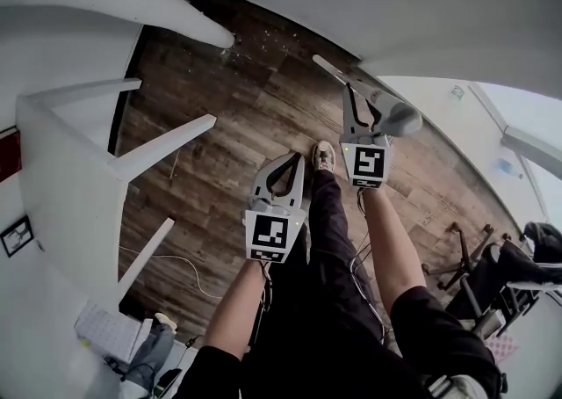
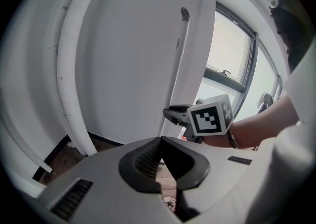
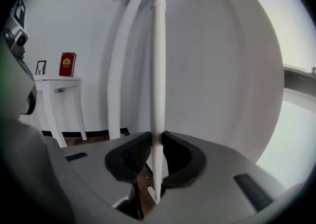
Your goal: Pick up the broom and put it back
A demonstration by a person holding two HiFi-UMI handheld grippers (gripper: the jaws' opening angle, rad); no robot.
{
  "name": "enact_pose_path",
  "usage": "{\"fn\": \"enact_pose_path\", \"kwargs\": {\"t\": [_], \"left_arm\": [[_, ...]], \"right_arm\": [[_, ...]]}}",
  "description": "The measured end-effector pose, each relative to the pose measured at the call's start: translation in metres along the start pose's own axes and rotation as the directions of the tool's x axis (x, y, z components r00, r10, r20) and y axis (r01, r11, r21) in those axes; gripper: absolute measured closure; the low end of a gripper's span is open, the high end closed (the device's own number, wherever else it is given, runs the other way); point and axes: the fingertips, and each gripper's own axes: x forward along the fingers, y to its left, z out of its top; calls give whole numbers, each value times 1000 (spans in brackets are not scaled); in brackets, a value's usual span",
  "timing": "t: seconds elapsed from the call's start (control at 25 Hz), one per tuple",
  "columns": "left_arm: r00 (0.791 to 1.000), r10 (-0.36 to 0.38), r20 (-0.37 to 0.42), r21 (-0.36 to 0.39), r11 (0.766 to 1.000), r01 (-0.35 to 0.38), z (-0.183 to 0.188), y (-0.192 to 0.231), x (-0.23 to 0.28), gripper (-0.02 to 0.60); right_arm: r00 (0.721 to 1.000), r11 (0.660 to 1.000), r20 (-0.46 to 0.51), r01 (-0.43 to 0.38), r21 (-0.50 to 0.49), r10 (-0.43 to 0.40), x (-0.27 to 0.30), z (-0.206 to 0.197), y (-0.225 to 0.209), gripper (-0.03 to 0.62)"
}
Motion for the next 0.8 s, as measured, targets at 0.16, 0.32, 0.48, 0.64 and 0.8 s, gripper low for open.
{"fn": "enact_pose_path", "kwargs": {"t": [0.16, 0.32, 0.48, 0.64, 0.8], "left_arm": [[999, -1, 38, 19, 1000, 1, 20, -3, -22, 580], [996, -10, 88, 63, 998, 4, 52, -11, -59, 580], [983, -19, 183, 76, 997, 6, 88, -19, -104, 580], [966, -29, 259, 85, 996, 7, 111, -38, -157, 580], [946, -47, 322, 118, 993, 9, 120, -55, -207, 581]], "right_arm": [[999, 999, 38, 21, -41, -20, -40, 44, -9, 503], [996, 999, 77, 42, -34, -40, -89, 97, -11, 503], [988, 998, 143, 59, -25, -55, -140, 152, 0, 503], [975, 998, 209, 69, 8, -69, -197, 211, 23, 503], [970, 998, 231, 66, 22, -69, -249, 240, 53, 503]]}}
